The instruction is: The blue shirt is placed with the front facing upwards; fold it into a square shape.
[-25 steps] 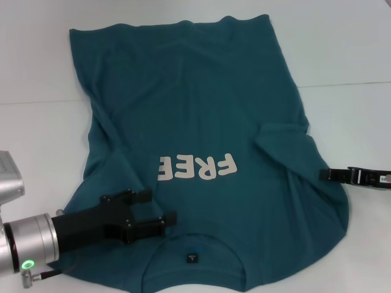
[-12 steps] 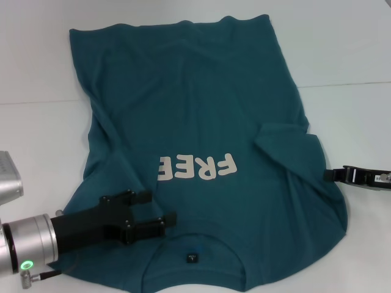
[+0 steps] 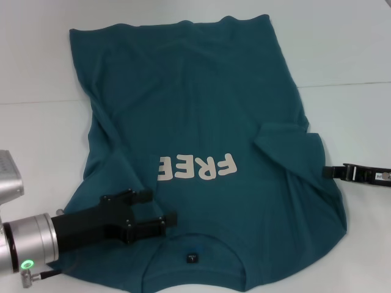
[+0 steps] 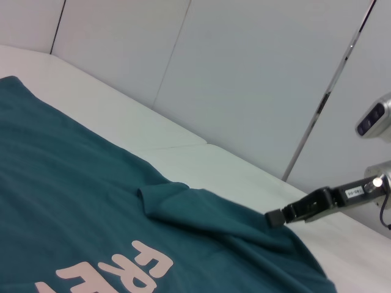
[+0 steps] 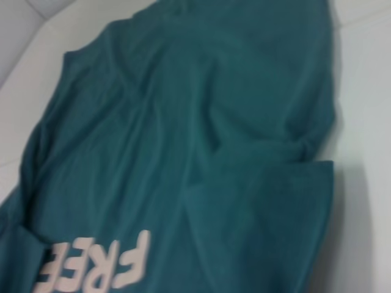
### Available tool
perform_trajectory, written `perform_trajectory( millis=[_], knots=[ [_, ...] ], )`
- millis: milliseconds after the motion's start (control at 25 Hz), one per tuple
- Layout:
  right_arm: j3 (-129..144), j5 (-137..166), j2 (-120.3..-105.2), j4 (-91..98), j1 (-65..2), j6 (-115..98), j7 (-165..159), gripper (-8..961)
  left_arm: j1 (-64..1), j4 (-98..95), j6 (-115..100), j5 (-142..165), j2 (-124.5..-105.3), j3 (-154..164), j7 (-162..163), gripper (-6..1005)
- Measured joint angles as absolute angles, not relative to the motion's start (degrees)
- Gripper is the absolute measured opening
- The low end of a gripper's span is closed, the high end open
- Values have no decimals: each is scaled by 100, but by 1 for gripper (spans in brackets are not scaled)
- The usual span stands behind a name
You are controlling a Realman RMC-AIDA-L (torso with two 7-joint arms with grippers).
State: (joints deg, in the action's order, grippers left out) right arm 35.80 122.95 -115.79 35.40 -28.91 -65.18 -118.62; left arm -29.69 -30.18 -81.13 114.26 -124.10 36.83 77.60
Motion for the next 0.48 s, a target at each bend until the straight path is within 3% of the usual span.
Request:
perform_trajectory(
  millis=[480],
  knots=[
    [3757, 11968, -11616, 3932, -3095, -7454, -11497, -1, -2979, -3014, -8113, 11404, -12410, 3682, 7760, 908]
  ],
)
